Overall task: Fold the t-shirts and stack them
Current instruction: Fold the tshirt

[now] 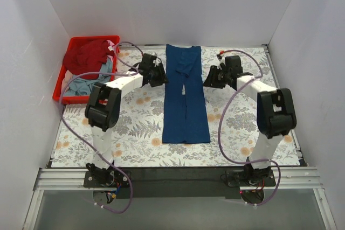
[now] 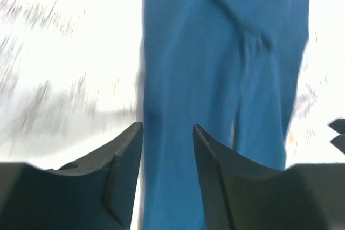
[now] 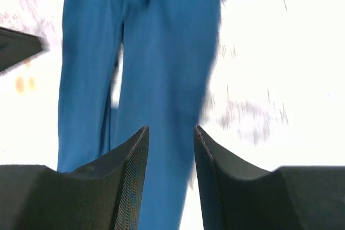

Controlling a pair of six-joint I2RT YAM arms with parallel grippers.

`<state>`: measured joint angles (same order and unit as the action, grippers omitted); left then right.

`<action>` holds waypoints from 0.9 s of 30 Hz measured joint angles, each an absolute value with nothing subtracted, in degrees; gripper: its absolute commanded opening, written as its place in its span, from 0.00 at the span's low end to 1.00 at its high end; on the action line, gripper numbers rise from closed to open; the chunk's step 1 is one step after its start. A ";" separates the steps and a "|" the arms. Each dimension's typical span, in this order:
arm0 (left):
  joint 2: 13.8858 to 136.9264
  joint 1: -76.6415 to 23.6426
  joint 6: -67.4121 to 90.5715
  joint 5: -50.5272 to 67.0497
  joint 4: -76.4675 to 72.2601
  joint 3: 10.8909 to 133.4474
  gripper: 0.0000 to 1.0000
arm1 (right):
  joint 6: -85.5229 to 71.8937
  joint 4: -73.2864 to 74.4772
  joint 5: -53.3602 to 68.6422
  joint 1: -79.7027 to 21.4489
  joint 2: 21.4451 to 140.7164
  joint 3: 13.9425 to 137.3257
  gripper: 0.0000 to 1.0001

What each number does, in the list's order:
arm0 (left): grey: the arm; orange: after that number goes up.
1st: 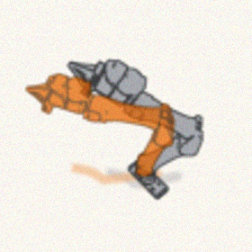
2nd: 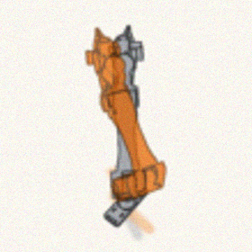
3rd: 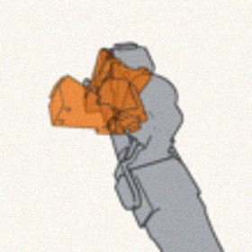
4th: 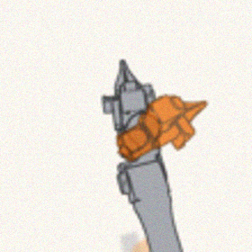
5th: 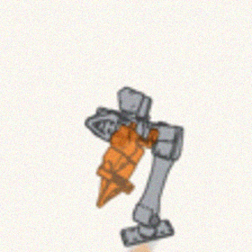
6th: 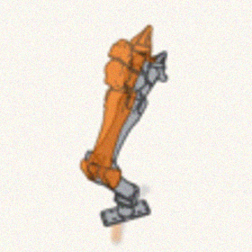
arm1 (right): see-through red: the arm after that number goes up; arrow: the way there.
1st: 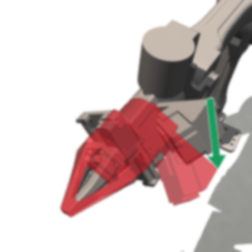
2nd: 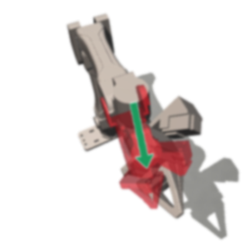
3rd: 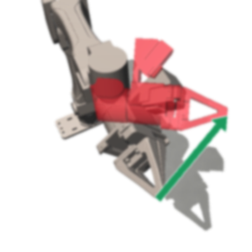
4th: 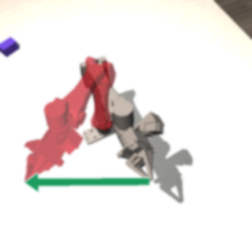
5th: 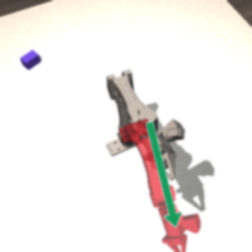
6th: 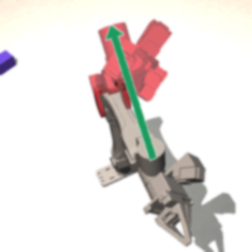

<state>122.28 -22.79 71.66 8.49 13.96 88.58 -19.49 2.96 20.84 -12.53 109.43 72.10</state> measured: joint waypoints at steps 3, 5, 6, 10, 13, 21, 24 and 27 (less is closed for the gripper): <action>112.22 -24.32 71.66 5.43 16.58 80.79 0.50 | -18.20 7.20 16.47 -13.72 99.04 64.69 0.46; 105.06 -25.93 71.59 3.84 18.48 75.35 0.53 | -17.39 10.81 14.31 -15.51 92.20 59.33 0.46; 100.84 -26.74 71.57 2.83 19.92 72.29 0.55 | -16.95 12.84 13.41 -16.88 88.92 56.42 0.46; 89.41 -32.32 72.51 0.73 24.21 62.15 0.57 | -16.36 19.57 11.92 -22.31 81.52 48.58 0.46; 84.44 -36.97 74.50 0.36 28.67 55.75 0.57 | -16.93 24.10 11.68 -26.41 78.13 44.71 0.46; 84.51 -41.78 76.97 0.12 37.76 52.23 0.53 | -19.86 29.08 10.63 -31.83 77.45 42.28 0.44; 85.95 -42.04 76.88 0.47 38.65 52.49 0.52 | -20.43 29.91 10.13 -32.23 78.76 42.30 0.44; 87.96 -42.33 76.53 1.43 39.11 52.88 0.52 | -20.93 30.65 8.88 -32.84 79.94 42.28 0.43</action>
<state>87.96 -42.33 76.53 1.43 39.11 52.88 -20.93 30.65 8.88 -32.84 79.94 42.28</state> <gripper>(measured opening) 0.522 0.436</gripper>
